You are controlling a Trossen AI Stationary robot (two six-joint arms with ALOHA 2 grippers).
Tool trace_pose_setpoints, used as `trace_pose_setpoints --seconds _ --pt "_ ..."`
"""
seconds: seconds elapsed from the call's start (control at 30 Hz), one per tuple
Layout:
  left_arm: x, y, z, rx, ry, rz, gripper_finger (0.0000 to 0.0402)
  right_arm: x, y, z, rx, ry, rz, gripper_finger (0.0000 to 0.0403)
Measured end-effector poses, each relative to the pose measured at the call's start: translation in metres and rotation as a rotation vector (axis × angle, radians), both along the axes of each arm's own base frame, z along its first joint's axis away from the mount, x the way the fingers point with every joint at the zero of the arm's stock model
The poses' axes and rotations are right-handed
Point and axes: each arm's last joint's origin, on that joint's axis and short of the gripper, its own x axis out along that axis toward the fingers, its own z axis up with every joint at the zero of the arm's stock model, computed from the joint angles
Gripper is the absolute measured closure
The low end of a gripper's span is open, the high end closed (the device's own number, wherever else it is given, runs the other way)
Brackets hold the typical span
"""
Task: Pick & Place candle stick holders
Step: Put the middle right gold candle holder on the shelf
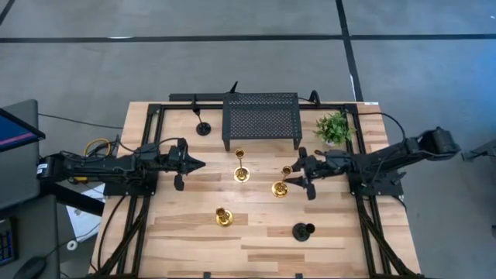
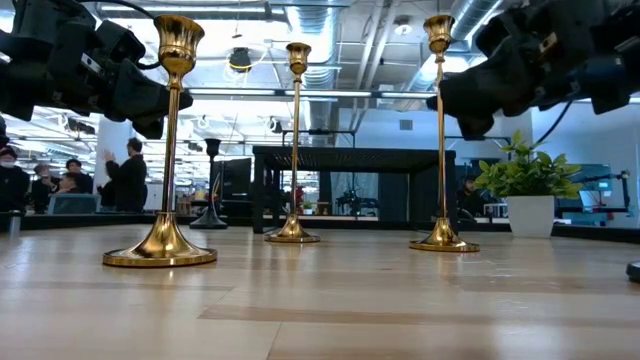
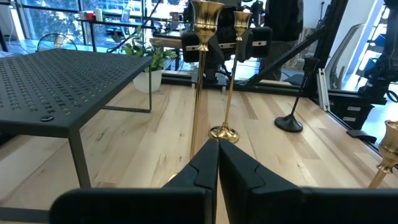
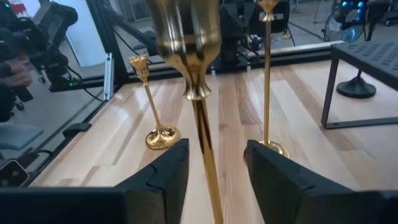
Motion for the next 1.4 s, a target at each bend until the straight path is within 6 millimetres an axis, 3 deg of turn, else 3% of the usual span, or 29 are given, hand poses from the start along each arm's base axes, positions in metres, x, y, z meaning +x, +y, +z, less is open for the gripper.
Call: trace_pose_setpoints --seconds 0.27,0.77,1.0,1.2,1.4 --pt "0.0 0.0 0.0 0.0 0.0 0.0 0.0389 0.011 0.001 -0.005 -0.002 0.041 0.002 0.0277" --pt "0.0 0.0 0.0 0.0 0.0 0.0 0.0389 0.01 0.001 0.0 0.019 0.023 0.004 0.0392" --pt "0.0 0.0 0.0 0.0 0.0 0.0 0.0389 0.012 0.001 0.004 0.036 0.017 0.002 0.0395" --pt "0.0 0.0 0.0 -0.002 0.0 -0.001 0.0389 0.023 -0.007 0.028 0.024 0.019 0.012 0.0397" --pt "0.0 0.0 0.0 -0.008 0.0 -0.001 0.0389 0.024 -0.015 0.078 -0.058 0.02 0.013 0.0399"
